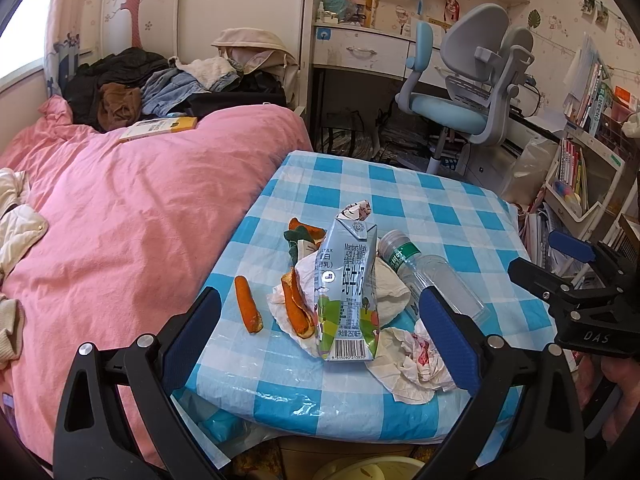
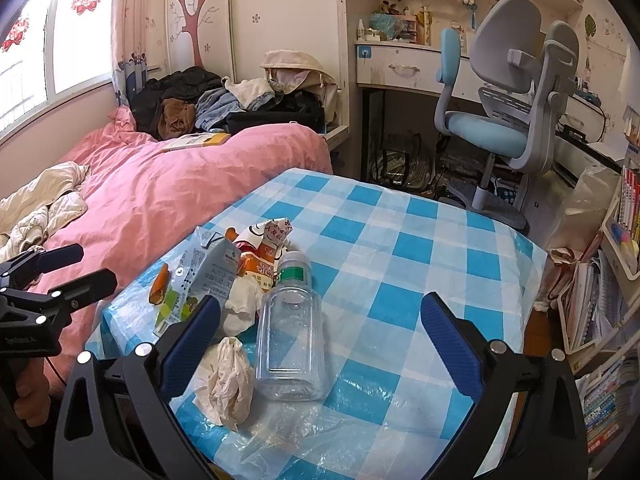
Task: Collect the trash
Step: 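Move both tools toward the milk carton and clear bottle on the table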
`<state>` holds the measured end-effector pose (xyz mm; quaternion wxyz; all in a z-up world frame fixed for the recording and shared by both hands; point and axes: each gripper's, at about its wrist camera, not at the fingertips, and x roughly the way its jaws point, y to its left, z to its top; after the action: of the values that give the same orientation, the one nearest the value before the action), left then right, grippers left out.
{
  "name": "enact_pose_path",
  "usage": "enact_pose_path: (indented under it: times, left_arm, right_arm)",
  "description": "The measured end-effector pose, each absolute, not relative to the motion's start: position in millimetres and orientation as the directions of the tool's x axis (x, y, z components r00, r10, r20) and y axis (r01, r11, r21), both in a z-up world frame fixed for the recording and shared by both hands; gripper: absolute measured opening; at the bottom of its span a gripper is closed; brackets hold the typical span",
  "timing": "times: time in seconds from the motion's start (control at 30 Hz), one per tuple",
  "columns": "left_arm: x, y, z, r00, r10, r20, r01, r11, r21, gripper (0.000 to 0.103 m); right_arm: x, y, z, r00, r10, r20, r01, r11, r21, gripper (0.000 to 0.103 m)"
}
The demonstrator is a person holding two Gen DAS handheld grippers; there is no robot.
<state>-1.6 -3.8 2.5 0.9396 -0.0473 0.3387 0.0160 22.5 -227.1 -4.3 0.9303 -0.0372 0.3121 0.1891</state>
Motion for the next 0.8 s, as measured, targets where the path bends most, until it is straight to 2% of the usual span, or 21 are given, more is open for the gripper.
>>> enact_pose_path:
  times: [0.3,0.43,0.8]
  left_arm:
    - [-0.5,-4.6,2.4,0.760,0.004,-0.650,-0.066,0.995,-0.071,0.096]
    - [0.5,-5.8,1.0,0.750,0.016,-0.662,-0.072,0.996,-0.057,0.096]
    - [3.8,-5.8,-5.6,0.722,0.026,-0.691,-0.079,0.996,-0.045,0.096]
  right_arm:
    - [25.3,-225.7,-9.9,0.731,0.319,-0.603,-0.369,0.928,0.043,0.096]
    - [27.7,-226.3,-13.3,0.756,0.330,-0.566,-0.369,0.928,0.049,0.096]
    - [40.8,-221.3,-31.5,0.677,0.311,-0.667,-0.362,0.930,0.065,0.096]
